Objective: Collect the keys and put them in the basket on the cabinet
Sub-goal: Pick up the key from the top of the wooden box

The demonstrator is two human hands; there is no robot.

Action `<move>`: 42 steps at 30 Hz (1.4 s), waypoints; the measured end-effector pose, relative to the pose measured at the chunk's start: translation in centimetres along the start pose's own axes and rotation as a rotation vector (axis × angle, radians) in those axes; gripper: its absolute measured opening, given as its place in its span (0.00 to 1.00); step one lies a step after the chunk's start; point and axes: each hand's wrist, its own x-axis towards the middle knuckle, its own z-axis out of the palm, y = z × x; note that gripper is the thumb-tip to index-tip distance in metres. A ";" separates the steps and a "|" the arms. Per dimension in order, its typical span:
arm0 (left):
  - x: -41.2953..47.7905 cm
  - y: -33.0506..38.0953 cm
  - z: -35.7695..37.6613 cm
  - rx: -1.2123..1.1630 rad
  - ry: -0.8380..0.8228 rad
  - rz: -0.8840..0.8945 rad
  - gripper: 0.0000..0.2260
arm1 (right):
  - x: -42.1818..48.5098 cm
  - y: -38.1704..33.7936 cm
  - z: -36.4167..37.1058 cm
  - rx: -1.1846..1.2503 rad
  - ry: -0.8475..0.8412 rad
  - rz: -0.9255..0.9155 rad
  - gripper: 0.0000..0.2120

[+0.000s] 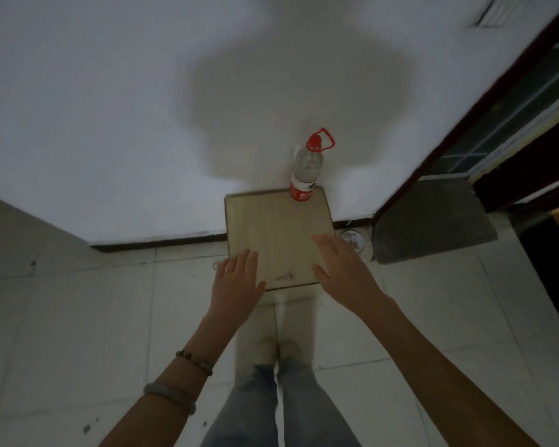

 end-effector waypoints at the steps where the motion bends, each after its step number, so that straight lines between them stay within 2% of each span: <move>1: -0.1 -0.3 1.2 -0.012 -0.023 -0.018 0.27 | 0.4 0.4 0.7 0.019 -0.017 -0.004 0.25; 12: 2.5 -3.4 16.4 -0.002 -0.191 -0.074 0.29 | 5.6 6.6 13.9 0.121 -0.153 -0.037 0.21; 19: 4.9 -6.2 27.7 0.077 -0.235 -0.044 0.31 | 8.4 11.5 25.0 0.199 -0.049 0.044 0.14; 23: 4.9 -6.6 31.9 0.120 -0.215 0.046 0.33 | 9.2 13.1 29.4 0.190 0.082 0.100 0.09; 33: 4.4 -6.5 34.8 0.126 -0.224 0.024 0.36 | 10.5 13.7 32.4 0.239 0.104 0.259 0.10; 39: 4.4 -6.5 34.4 0.156 -0.256 0.015 0.37 | 10.6 13.4 31.5 0.329 0.086 0.255 0.07; 42: 4.5 -6.2 34.0 0.169 -0.282 -0.002 0.37 | 11.2 13.2 31.5 0.328 0.051 0.314 0.11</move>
